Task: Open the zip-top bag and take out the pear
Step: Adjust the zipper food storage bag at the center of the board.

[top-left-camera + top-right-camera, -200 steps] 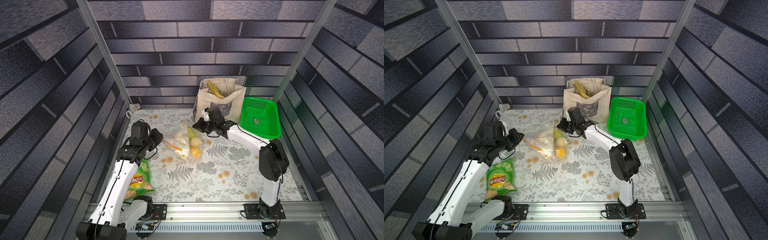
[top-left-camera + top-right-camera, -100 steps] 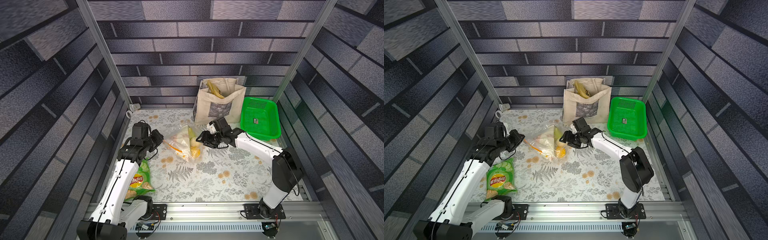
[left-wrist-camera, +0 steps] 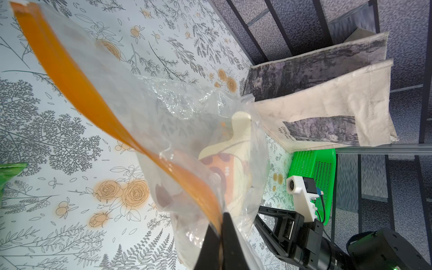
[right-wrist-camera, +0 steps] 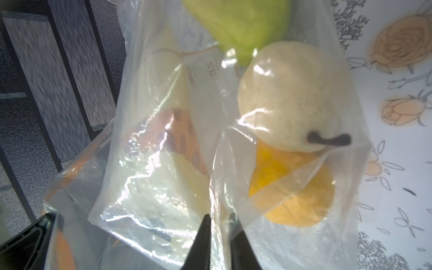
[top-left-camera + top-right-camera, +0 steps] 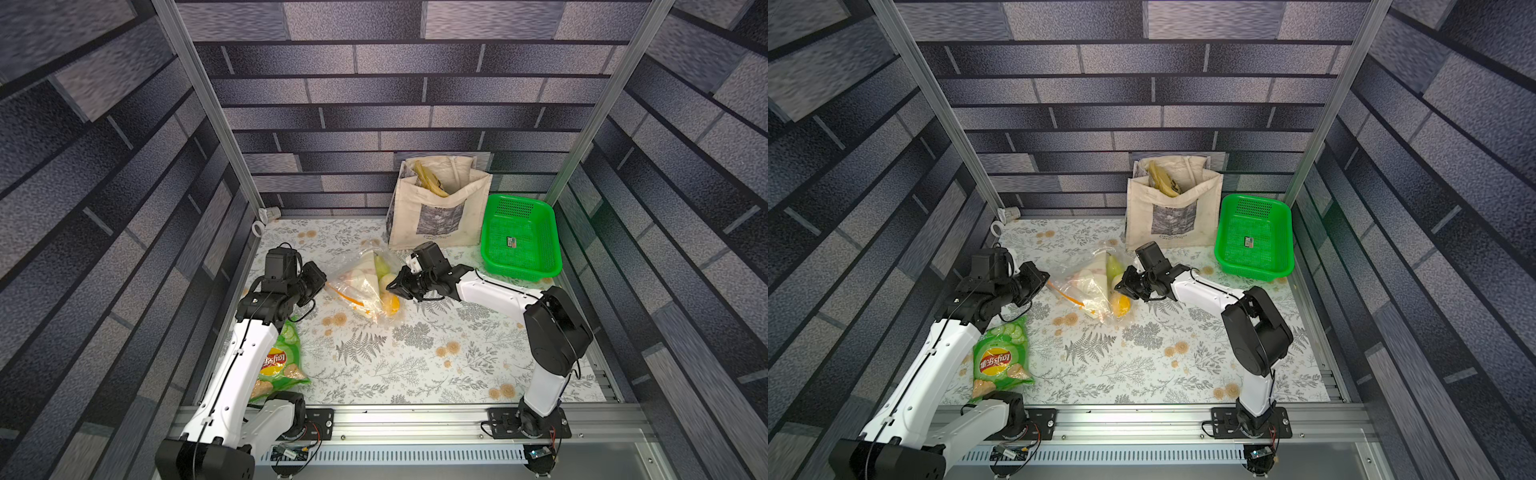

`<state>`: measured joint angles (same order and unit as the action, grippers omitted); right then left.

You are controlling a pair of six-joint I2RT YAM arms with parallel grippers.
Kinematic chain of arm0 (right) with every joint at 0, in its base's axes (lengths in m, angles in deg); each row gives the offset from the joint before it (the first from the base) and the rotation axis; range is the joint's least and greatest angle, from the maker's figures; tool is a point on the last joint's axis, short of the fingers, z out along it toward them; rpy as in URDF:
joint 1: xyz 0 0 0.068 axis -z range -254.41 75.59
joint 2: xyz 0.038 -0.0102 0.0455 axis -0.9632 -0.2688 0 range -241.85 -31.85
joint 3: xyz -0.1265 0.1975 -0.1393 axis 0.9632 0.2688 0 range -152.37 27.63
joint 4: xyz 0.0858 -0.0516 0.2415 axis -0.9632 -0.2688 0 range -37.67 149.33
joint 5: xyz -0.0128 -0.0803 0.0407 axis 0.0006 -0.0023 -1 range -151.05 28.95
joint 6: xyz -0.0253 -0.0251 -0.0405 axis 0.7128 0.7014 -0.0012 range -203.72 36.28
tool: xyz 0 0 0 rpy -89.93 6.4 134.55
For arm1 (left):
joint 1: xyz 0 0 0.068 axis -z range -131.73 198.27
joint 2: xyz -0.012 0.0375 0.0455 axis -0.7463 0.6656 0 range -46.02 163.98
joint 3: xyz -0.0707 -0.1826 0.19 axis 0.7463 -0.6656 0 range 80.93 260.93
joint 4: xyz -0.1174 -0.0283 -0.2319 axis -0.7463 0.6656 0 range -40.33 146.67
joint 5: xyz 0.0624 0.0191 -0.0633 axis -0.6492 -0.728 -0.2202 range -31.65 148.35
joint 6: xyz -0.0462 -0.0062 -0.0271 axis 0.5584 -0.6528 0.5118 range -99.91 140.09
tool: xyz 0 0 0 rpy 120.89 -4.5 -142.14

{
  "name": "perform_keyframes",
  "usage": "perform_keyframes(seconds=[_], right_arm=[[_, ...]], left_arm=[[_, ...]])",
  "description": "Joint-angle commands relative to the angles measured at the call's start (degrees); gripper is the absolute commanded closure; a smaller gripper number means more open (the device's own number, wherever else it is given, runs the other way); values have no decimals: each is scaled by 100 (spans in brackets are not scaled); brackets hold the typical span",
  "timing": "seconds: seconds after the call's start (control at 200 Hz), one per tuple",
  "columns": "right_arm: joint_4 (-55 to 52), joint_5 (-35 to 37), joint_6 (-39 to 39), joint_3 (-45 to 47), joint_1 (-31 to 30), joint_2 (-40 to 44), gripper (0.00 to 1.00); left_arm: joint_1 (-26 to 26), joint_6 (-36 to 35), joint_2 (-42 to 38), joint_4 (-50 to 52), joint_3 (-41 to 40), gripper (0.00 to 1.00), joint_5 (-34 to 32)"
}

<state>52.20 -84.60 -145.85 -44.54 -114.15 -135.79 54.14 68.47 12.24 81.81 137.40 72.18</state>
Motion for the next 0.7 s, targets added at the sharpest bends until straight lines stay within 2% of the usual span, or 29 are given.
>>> perform_keyframes(seconds=[0.0,0.095,0.21,0.351,0.381,0.431,0.486,0.571,0.696], right_arm=[[238,288,142,-344,43,1,100],[-228,448,751,-873,162,55,100],[-1062,852,1884,-1503,337,255,100],[-2045,1256,3162,-1910,482,529,100],[-2252,1294,3331,-1916,500,569,89],[-2566,1254,3644,-1869,503,656,66],[-2905,1076,4092,-1796,496,784,52],[-3317,998,4704,-1579,419,1156,42],[-3401,606,5137,-1196,291,1792,37]], left_arm=[[-33,-129,-56,-86,-66,100,151],[-24,-150,-9,-137,-31,100,235],[40,-167,73,-173,-18,100,365],[389,-128,148,-292,-172,100,375],[483,-124,179,-315,-199,100,367],[648,-116,243,-341,-223,100,367],[824,-116,304,-387,-235,100,358],[1047,-163,379,-485,-224,100,325],[1220,-268,561,-551,-139,100,353]])
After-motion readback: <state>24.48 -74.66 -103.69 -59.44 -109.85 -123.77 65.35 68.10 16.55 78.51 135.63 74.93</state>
